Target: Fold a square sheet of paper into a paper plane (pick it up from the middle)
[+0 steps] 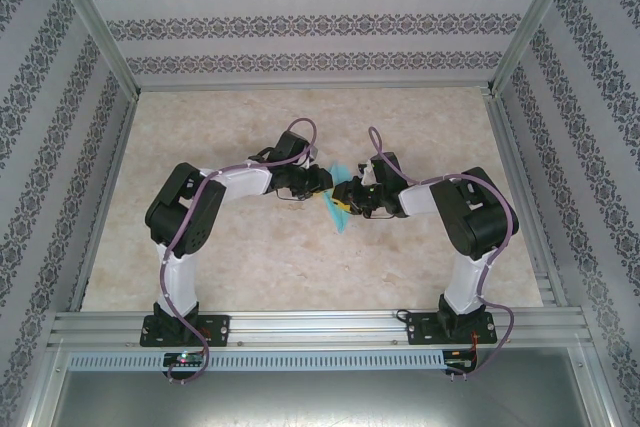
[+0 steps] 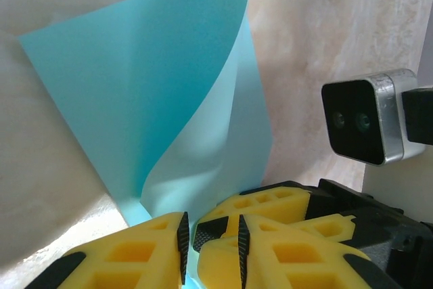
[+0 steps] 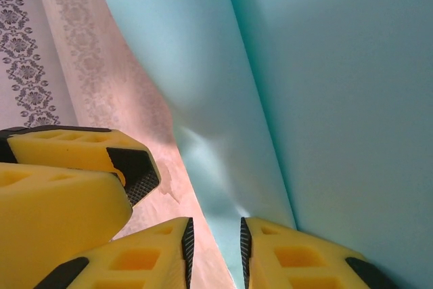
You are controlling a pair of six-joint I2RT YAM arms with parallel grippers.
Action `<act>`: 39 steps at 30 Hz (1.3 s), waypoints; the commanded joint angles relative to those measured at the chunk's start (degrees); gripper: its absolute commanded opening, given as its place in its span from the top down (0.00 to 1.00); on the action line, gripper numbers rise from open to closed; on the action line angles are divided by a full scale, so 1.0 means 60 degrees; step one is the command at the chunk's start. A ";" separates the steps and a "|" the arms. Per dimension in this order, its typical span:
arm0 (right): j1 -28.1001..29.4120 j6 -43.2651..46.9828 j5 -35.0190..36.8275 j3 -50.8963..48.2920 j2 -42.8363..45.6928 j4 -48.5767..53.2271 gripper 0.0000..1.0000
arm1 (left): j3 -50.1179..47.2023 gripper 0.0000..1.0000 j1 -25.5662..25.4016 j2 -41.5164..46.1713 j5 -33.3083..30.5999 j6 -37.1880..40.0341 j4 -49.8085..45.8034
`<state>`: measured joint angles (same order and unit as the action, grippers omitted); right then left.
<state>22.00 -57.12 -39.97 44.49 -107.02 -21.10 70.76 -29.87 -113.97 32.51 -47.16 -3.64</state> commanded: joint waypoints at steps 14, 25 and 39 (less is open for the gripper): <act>0.0252 0.0312 0.0230 -0.0074 -0.0177 0.0765 0.75 | 0.0283 0.70 -0.0062 -0.0529 -0.0264 0.0175 -0.0841; 0.0245 0.0339 0.0260 -0.0135 -0.0135 0.0789 0.75 | 0.0121 0.72 -0.0074 -0.0343 -0.0395 0.0260 -0.0983; 0.0253 0.0344 0.0274 -0.0182 -0.0104 0.0715 0.76 | -0.0073 0.68 -0.0280 -0.0074 -0.0414 0.0061 -0.0850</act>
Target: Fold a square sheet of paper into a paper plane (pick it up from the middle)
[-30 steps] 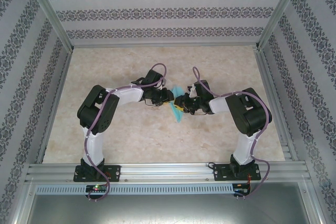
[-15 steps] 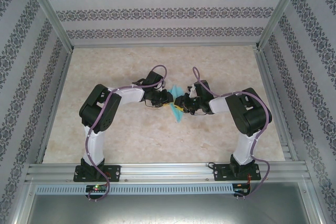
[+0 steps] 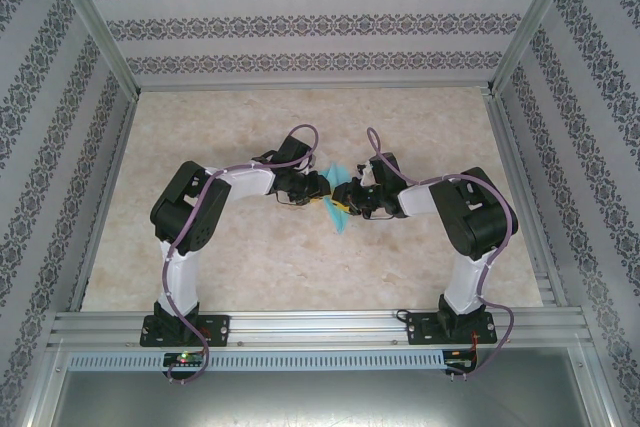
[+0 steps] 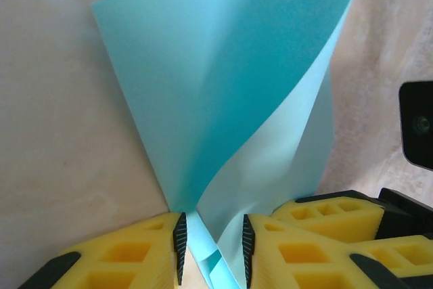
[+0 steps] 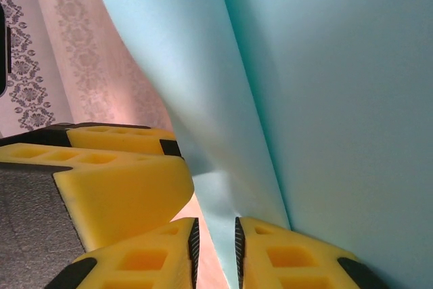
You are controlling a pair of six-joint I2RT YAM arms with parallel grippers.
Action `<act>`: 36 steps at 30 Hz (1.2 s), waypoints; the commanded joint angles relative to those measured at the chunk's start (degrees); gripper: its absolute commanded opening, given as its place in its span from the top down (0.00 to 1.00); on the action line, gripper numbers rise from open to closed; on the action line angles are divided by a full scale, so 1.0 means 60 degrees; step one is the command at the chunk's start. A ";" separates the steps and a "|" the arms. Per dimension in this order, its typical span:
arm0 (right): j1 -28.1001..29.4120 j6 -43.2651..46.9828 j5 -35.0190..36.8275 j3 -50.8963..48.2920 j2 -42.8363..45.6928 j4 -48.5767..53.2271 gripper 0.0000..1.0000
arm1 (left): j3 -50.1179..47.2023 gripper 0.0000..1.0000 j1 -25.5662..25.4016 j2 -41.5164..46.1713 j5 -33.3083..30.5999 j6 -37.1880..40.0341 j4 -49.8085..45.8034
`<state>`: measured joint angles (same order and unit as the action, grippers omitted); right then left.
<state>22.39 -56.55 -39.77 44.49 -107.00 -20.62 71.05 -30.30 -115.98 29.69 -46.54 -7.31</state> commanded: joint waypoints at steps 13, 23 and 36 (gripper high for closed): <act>0.0238 0.0226 0.0182 -0.0144 -0.0176 0.0529 0.77 | 0.0204 0.86 -0.0224 0.0149 0.0085 0.0131 -0.0370; 0.0223 0.0314 0.0197 -0.0092 0.0115 0.0655 0.76 | 0.0157 0.96 -0.0153 0.0104 -0.0106 0.0618 -0.0841; 0.0326 0.0375 0.0241 -0.0331 0.0993 0.0954 0.74 | 0.0258 1.00 -0.0076 -0.0148 -0.0590 0.1255 -0.1413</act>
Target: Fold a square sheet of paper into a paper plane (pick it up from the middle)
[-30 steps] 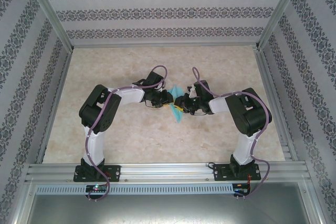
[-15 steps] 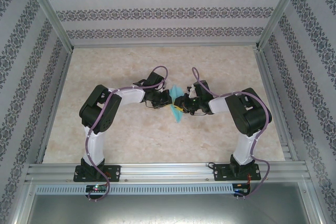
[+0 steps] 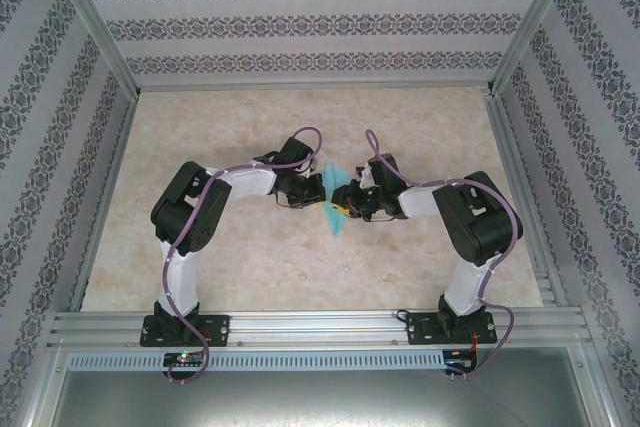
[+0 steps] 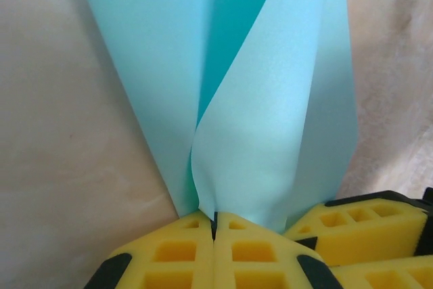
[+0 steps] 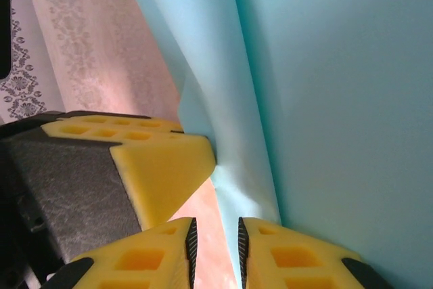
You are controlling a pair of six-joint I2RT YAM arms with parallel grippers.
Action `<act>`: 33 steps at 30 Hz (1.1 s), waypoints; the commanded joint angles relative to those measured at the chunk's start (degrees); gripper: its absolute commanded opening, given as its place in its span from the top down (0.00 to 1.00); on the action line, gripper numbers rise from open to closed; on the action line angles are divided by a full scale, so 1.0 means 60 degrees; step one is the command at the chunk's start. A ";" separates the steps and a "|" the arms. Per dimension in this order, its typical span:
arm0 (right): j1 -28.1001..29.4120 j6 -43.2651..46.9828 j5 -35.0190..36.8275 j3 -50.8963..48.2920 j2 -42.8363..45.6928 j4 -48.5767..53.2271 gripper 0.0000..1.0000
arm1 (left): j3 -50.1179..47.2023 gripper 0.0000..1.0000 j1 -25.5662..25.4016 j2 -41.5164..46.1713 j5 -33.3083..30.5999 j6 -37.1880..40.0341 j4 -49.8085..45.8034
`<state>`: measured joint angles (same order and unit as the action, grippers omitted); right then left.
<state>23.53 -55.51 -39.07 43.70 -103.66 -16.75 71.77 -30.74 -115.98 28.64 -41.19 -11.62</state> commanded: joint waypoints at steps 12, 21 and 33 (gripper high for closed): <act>0.0779 0.0073 0.0280 -0.0778 0.0723 0.0429 0.75 | 0.0154 1.00 0.0070 -0.0359 -0.0515 0.0538 -0.0762; 0.0785 0.0030 0.0528 -0.1145 0.1237 0.0441 0.75 | 0.0080 1.00 0.0099 -0.0458 -0.0714 0.0672 -0.0804; 0.0872 -0.0012 0.0324 -0.1081 0.0981 0.0335 0.75 | 0.0054 1.00 0.0139 -0.0533 -0.0743 0.0714 -0.0790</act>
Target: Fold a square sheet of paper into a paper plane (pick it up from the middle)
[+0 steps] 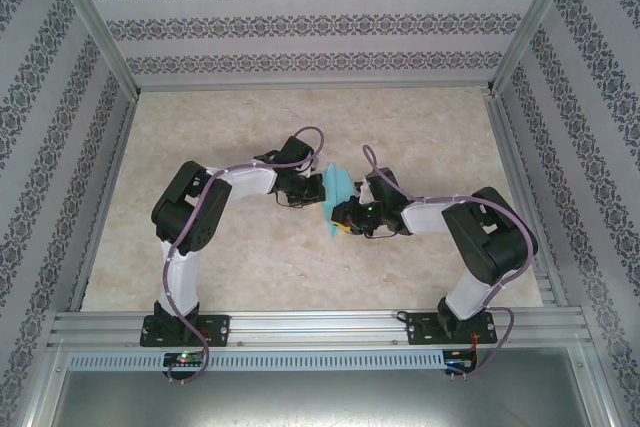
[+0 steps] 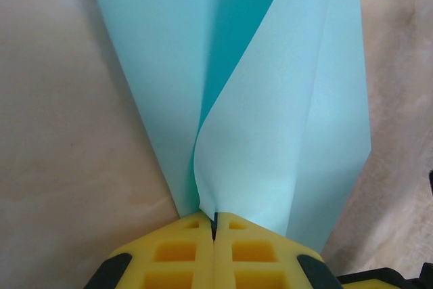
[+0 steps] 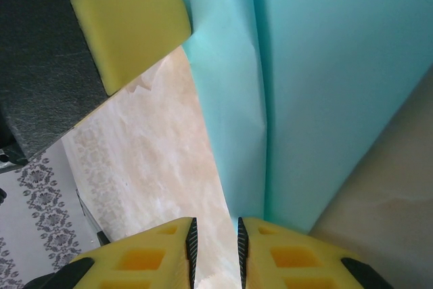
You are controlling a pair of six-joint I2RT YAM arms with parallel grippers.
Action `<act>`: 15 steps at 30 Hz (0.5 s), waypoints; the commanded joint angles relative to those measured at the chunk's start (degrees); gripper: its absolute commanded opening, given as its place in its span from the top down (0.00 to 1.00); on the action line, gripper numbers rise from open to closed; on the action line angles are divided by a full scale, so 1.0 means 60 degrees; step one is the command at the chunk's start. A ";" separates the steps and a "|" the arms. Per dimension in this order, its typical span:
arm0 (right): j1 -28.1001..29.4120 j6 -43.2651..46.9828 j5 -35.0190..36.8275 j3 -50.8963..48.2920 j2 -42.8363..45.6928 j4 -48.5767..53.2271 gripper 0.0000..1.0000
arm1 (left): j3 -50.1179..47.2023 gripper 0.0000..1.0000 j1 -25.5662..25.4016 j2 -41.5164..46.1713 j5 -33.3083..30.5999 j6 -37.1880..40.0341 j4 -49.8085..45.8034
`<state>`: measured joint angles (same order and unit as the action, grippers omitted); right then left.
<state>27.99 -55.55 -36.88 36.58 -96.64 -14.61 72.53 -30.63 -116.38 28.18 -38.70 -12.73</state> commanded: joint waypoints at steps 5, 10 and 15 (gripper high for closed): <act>0.0198 0.0001 -0.0104 0.0222 -0.0318 -0.0086 0.75 | -0.0077 1.00 0.0121 -0.0583 -0.0595 0.0275 -0.0555; 0.0244 -0.0022 -0.0152 0.0398 -0.0461 -0.0163 0.74 | -0.0099 1.00 0.0117 -0.0632 -0.0545 0.0255 -0.0516; 0.0285 -0.0022 -0.0181 0.0568 -0.0574 -0.0156 0.74 | -0.0135 1.00 0.0124 -0.0657 -0.0529 0.0262 -0.0471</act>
<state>29.06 -55.59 -37.47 38.30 -99.07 -14.74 72.71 -30.61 -116.64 28.25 -38.50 -12.45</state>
